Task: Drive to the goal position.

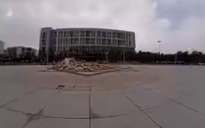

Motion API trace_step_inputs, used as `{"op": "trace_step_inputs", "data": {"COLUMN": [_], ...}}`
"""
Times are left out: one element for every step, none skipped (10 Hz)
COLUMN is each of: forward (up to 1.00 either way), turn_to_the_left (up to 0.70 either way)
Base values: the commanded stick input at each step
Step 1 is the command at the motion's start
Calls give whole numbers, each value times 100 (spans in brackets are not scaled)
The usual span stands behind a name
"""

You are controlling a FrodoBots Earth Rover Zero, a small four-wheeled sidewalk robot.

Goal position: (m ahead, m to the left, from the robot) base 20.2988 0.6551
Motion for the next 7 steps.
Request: {"op": "trace_step_inputs", "data": {"forward": [70, 70, 70, 70, 70, 70, 70], "turn_to_the_left": [0, 0, 0, 0, 0, 0, 0]}}
